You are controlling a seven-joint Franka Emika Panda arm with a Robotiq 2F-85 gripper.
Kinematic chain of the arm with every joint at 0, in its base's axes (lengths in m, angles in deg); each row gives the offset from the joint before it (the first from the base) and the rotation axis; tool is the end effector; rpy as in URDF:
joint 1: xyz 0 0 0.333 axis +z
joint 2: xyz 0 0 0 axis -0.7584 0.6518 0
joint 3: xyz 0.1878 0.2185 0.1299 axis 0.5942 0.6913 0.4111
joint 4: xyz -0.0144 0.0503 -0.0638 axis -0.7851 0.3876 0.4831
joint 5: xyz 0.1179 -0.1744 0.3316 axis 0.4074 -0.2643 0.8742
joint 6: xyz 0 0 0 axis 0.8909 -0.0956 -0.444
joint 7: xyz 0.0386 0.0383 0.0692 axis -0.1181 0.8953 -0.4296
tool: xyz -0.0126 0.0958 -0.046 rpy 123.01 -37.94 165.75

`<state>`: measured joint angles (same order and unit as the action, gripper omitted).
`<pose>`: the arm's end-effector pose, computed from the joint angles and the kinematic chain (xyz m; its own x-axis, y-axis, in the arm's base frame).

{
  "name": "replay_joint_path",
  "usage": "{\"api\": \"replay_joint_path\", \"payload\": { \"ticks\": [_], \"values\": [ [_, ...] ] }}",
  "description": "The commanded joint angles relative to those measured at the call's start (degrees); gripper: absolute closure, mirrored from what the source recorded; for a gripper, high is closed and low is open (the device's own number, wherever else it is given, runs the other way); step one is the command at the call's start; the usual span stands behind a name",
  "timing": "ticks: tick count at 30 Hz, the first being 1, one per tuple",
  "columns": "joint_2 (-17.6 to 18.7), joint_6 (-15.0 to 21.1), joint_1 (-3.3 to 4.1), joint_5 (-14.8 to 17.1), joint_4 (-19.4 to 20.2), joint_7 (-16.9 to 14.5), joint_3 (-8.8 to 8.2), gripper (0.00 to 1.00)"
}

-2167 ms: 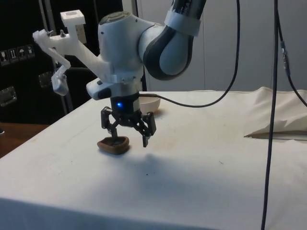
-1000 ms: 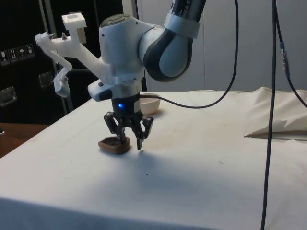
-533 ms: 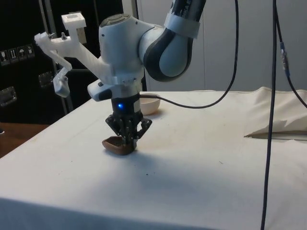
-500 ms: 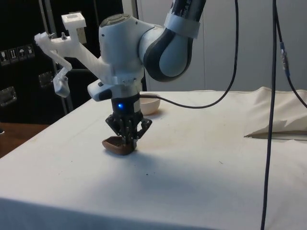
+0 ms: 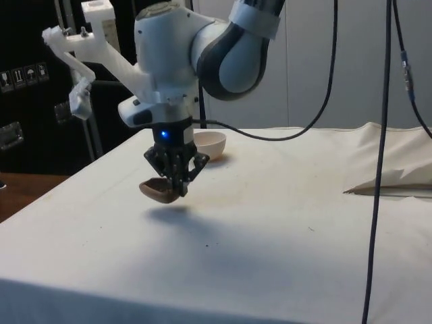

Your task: Pour the coffee beans from the cup into the bowl.

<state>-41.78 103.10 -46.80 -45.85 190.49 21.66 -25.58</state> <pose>0.5529 0.1005 0.1983 0.0531 0.9864 -0.1552 0.9915 -0.0336 0.1259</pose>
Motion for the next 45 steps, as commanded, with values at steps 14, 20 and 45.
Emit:
{"api": "replay_joint_path", "payload": {
  "ticks": [14, 20, 45],
  "values": [
    [-3.8, -4.1, -0.17, 3.2, -0.5, 0.1, 0.17, 1.00],
    [-5.7, -6.5, -0.29, 4.7, -1.1, 0.5, 0.11, 1.00],
    [-9.9, -13.6, -1.03, 7.9, -3.8, 2.2, -0.29, 1.00]
  ]
}}
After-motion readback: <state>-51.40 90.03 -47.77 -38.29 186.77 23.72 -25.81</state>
